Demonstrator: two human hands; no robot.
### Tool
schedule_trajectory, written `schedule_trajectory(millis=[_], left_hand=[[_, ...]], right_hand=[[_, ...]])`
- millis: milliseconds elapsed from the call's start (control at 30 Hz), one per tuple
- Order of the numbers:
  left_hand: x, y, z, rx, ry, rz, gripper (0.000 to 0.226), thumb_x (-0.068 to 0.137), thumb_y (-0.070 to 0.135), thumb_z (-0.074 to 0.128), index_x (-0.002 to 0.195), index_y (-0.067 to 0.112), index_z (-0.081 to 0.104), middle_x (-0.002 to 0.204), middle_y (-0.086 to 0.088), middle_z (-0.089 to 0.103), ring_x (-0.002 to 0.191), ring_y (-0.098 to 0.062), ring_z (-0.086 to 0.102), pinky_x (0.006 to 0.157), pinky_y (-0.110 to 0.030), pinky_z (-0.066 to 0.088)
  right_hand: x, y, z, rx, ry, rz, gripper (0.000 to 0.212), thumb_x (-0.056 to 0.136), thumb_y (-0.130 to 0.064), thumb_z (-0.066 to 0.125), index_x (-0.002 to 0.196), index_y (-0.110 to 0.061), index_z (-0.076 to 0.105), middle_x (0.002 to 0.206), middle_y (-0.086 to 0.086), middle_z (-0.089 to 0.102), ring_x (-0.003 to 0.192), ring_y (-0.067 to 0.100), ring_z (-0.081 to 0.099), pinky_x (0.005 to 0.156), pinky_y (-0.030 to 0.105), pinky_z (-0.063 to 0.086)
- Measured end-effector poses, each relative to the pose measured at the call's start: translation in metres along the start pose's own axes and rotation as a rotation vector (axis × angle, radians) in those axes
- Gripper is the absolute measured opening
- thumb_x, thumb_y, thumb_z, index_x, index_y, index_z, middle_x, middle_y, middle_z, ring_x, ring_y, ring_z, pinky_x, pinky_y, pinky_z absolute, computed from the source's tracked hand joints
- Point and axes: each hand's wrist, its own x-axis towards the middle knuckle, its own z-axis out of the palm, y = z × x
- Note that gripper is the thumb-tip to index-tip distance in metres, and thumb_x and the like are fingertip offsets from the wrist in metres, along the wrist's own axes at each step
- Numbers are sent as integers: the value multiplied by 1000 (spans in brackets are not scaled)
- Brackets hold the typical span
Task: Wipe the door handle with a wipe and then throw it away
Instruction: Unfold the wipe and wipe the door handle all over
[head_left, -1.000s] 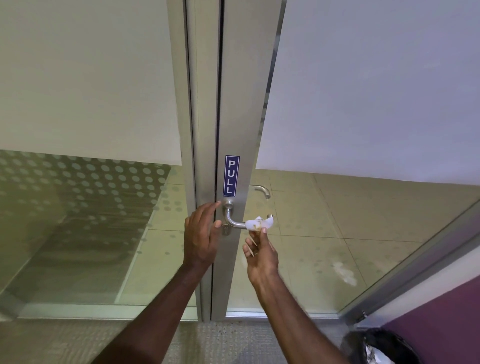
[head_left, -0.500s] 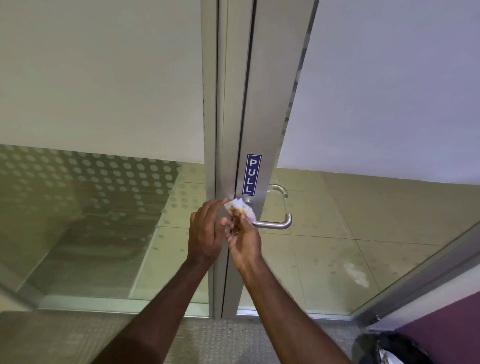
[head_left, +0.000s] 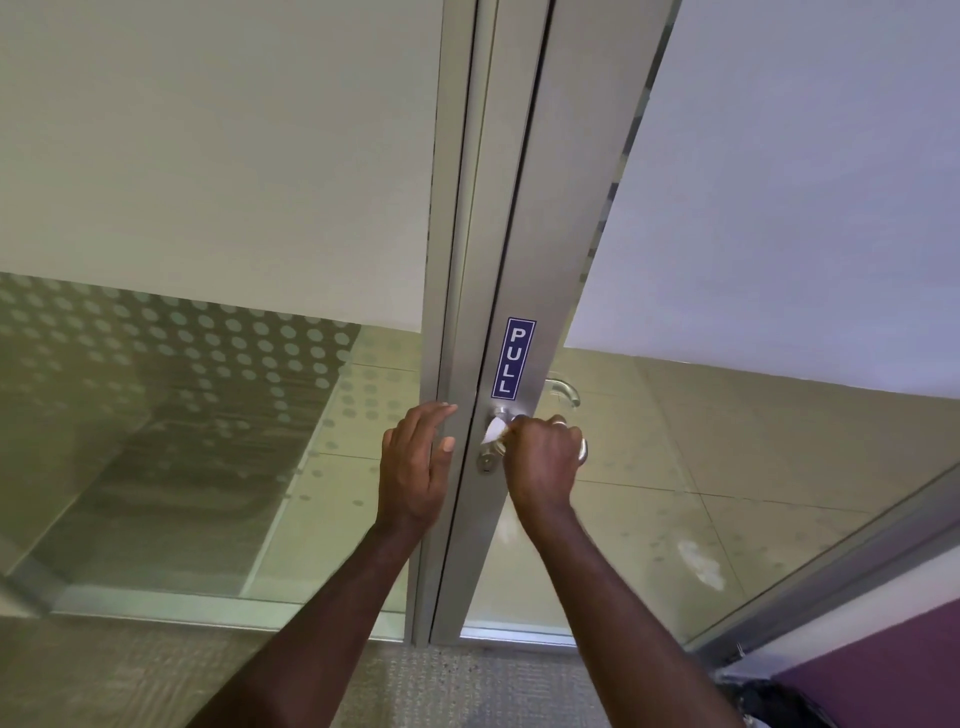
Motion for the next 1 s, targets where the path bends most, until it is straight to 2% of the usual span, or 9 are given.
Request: schedule_trajectory(millis=[100, 200, 267, 400, 500, 600, 700, 867, 1000], left_hand=[[-1, 2, 4, -10, 0, 5, 51, 107, 45, 28, 135, 18, 59, 135, 1, 61, 113, -21, 63, 95, -34, 39], [-2, 2, 5, -11, 5, 6, 53, 107, 48, 25, 136, 18, 59, 136, 1, 61, 114, -21, 63, 95, -36, 41], [-3, 3, 4, -5, 0, 6, 53, 107, 49, 25, 136, 19, 58, 136, 1, 61, 115, -21, 63, 96, -36, 41], [-7, 2, 4, -4, 3, 9, 53, 107, 49, 25, 135, 19, 59, 136, 2, 61, 116, -19, 62, 96, -29, 37], [-10, 2, 4, 7, -5, 3, 49, 107, 46, 27, 135, 20, 59, 136, 3, 60, 118, -18, 61, 96, -32, 39], [-12, 3, 4, 11, -16, -2, 47, 106, 43, 29, 135, 20, 59, 136, 4, 60, 118, -17, 61, 96, -32, 38], [-13, 4, 4, 10, -22, 4, 49, 107, 45, 28, 135, 20, 59, 136, 3, 60, 119, -17, 60, 97, -29, 36], [-13, 5, 7, 14, -29, 14, 48, 107, 45, 28, 135, 21, 59, 136, 4, 60, 122, -14, 58, 97, -25, 34], [-13, 9, 13, 9, -42, 40, 52, 108, 48, 24, 134, 21, 59, 135, 4, 60, 123, -15, 58, 96, -27, 36]], right_hand=[[-5, -11, 4, 11, -7, -43, 10, 84, -13, 65, 80, -20, 71, 65, 6, 69, 65, 28, 61, 69, 37, 37], [-13, -12, 14, 102, 43, -1, 29, 99, -33, 48, 84, -24, 71, 69, 3, 71, 69, 27, 64, 76, 39, 38], [-10, -10, 17, 178, 50, 43, 25, 99, -37, 53, 90, -27, 74, 73, 3, 73, 73, 25, 65, 79, 39, 38], [-5, -11, 15, 211, 56, 69, 7, 89, -24, 70, 90, -27, 76, 75, 3, 74, 71, 25, 64, 76, 38, 38], [0, -17, 14, 95, -6, 46, 11, 85, -14, 72, 86, -25, 74, 76, 2, 72, 74, 24, 63, 75, 37, 37], [4, -22, 14, 26, -62, 2, 9, 84, -14, 71, 87, -23, 72, 79, 3, 72, 76, 23, 63, 78, 37, 38], [3, -15, 11, 8, -66, -92, 8, 83, -14, 72, 87, -21, 71, 78, 4, 71, 75, 23, 61, 76, 37, 38], [-14, 18, 10, -79, 4, -401, 12, 71, -9, 77, 78, -18, 75, 70, 5, 69, 70, 28, 60, 76, 37, 43], [-10, 65, 9, -44, 99, -650, 15, 75, -17, 81, 84, -28, 77, 90, -8, 75, 85, 23, 65, 82, 36, 40]])
